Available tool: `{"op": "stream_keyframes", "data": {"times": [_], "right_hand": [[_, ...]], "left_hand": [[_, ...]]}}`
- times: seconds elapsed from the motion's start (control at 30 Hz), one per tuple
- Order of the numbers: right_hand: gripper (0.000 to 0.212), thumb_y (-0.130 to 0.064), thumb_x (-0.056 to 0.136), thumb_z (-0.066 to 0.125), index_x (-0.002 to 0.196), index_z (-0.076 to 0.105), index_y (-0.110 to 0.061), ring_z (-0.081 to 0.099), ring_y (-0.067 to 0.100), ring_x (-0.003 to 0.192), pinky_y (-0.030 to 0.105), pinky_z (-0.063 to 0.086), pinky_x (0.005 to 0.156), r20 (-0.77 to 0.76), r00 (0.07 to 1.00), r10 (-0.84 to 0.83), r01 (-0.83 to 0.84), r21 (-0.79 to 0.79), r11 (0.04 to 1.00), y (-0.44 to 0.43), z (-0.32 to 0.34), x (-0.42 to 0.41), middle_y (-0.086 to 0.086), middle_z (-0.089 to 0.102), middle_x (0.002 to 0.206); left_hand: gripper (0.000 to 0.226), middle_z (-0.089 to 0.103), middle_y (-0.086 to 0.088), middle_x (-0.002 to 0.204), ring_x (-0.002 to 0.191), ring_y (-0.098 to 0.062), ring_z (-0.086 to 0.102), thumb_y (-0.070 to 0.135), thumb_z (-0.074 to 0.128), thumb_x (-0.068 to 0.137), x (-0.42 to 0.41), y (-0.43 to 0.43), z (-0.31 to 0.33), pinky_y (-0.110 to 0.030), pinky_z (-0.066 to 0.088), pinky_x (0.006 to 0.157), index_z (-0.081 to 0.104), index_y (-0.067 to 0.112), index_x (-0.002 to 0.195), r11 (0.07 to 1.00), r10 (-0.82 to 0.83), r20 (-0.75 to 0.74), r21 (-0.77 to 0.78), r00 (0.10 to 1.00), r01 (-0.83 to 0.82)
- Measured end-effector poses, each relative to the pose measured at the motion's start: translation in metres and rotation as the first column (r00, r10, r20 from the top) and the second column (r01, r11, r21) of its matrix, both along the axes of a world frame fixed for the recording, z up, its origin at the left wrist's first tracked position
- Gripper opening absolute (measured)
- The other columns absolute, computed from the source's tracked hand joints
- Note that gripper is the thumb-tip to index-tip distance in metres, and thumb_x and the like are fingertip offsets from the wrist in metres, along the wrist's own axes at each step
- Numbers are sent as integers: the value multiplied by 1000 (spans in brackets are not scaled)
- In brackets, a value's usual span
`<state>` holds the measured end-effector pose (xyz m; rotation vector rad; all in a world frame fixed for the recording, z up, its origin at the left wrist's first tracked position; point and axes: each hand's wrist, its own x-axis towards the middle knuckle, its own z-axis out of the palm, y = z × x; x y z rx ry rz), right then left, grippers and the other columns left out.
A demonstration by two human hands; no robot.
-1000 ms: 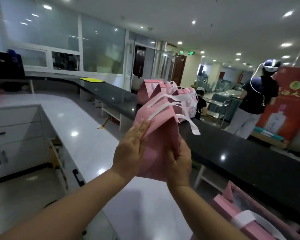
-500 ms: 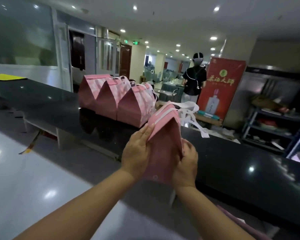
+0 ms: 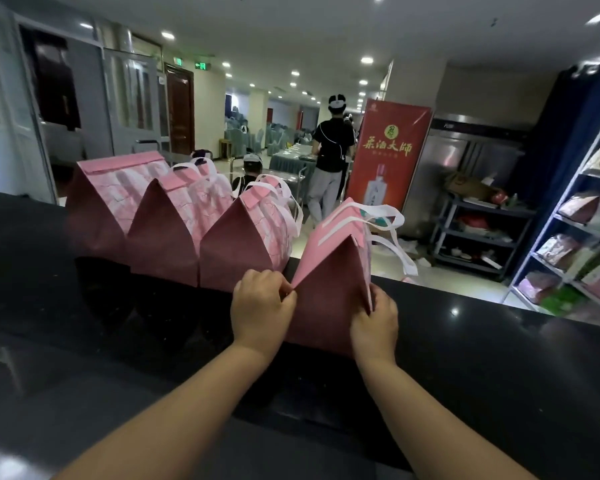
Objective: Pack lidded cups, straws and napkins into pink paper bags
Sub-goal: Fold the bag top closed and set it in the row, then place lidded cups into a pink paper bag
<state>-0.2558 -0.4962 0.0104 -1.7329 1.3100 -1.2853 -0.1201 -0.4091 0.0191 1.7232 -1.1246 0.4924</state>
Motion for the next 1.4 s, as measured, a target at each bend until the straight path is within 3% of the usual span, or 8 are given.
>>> {"op": "stream_keyframes", "data": {"times": [0.13, 0.3, 0.5, 0.77, 0.87, 0.93, 1.13, 1.4], "right_hand": [[48, -34, 88, 57, 131, 50, -16, 52, 26, 109, 27, 38, 88, 43, 998, -45, 40, 105, 994, -34, -3, 32, 8, 48, 128], [51, -40, 84, 56, 129, 50, -17, 56, 26, 107, 44, 45, 97, 99, 993, -69, 47, 214, 976, -69, -11, 60, 7, 57, 122], [51, -45, 85, 55, 125, 49, -13, 57, 24, 98, 36, 46, 86, 74, 996, -55, 36, 232, 972, -88, -20, 73, 6, 60, 113], [77, -47, 86, 59, 143, 24, -9, 45, 23, 123, 30, 36, 96, 65, 992, 106, -120, 288, 950, -62, -17, 37, 10, 39, 141], [70, -45, 89, 54, 144, 25, -12, 43, 21, 124, 30, 36, 98, 35, 985, 168, -171, 299, 939, -42, -9, 0, 6, 37, 144], [59, -43, 92, 52, 139, 34, -13, 48, 19, 120, 37, 42, 101, -2, 975, 222, -210, 310, 927, -28, -1, -30, 5, 45, 138], [27, -29, 92, 56, 119, 54, -23, 58, 9, 98, 23, 50, 75, -140, 926, 352, -302, 287, 909, 20, 26, -149, -6, 60, 111], [12, -22, 91, 58, 99, 63, -30, 63, 8, 94, 23, 52, 76, -238, 895, 377, -317, 255, 914, 65, 28, -335, -7, 67, 99]], "left_hand": [[27, 56, -3, 57, 62, -29, 51, 5, 80, 56, 32, -30, -2, -38, 42, 62, 54, 11, 55, 1000, -16, -22, 4, 1000, 16], [29, 55, -2, 56, 62, -28, 49, 8, 82, 55, 63, -58, -5, -37, 40, 61, 53, 12, 53, 999, -28, 15, 17, 1000, 27], [27, 53, -1, 56, 62, -27, 48, 11, 83, 56, 79, -69, -11, -34, 37, 61, 57, 13, 55, 1000, -22, 55, -3, 998, 23], [29, 54, 1, 59, 67, -26, 49, 17, 85, 59, 59, -44, -14, -35, 40, 65, 56, 14, 56, 997, -60, -3, 58, 998, 60], [29, 54, 2, 60, 68, -25, 49, 17, 84, 61, 28, -25, -11, -37, 43, 64, 56, 14, 56, 993, -103, -6, 63, 995, 104], [29, 53, 3, 61, 67, -23, 48, 17, 83, 62, 1, -13, -9, -37, 44, 62, 55, 14, 56, 987, -154, 36, 62, 987, 151], [26, 52, 5, 62, 68, -18, 45, 17, 83, 64, -115, 23, -6, -36, 44, 61, 57, 14, 61, 946, -319, 109, 91, 942, 310], [17, 61, 7, 77, 83, -13, 49, 36, 73, 75, -297, 76, -37, -29, 44, 71, 67, 20, 76, 767, -611, 92, 315, 786, 560]]}}
